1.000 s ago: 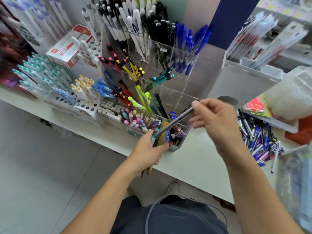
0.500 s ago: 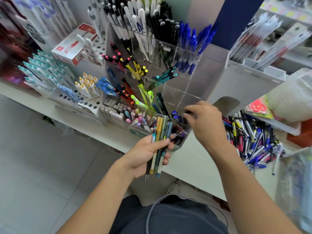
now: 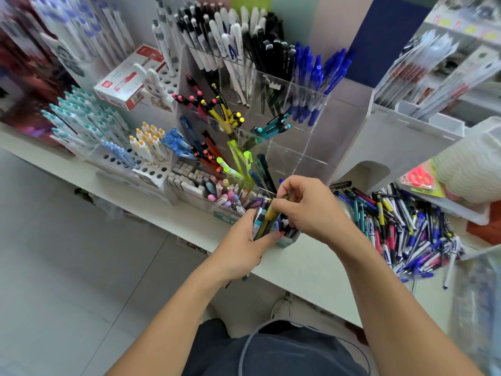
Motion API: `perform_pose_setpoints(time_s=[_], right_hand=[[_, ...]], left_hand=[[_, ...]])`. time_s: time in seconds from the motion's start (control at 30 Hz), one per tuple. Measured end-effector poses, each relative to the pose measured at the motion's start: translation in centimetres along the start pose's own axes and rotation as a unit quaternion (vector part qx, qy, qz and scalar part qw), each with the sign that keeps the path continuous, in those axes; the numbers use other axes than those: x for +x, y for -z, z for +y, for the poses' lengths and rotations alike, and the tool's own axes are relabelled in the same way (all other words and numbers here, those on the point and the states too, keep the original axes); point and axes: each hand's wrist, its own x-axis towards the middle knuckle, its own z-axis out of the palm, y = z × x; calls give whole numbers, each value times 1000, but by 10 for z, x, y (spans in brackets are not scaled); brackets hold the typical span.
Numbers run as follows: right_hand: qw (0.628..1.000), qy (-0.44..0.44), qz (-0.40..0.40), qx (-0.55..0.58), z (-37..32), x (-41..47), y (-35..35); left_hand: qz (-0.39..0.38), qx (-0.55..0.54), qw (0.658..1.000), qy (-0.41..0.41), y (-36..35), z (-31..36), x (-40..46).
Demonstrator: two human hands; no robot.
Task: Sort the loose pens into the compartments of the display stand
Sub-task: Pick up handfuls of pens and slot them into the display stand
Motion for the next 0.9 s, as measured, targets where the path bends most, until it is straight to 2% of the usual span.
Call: perform_pose_setpoints(time_s=[0.2,0.4,0.47,0.63,0.7,0.77,0.83,0.9], right_hand=[[980,-72,-116,146,-4,0,-1],[959,-73,-71,265,2,-5,2],[951,-74,-64,292,4,-9,2],[934,-84,-106,331,1,-14,1],[945,-55,-65,315,1,-15,10],[955,-19,11,296,-1,-16,27],[958,36,103,264,-6,-19,47],[961,110,193,167,-15,-18,61]], left_hand=[[-27,-92,995,30,2,-4,-5],[-14,-252,966,47,5,-3,-5],[-15,-259,965,48,7,-2,-4],[-27,-265,963,45,6,3,-7],[8,-301,951,62,4,5,-5],[50,-325,941,83,7,4,-3],[68,-311,944,91,11,-1,-2],[76,-280,953,91,14,-3,-3]])
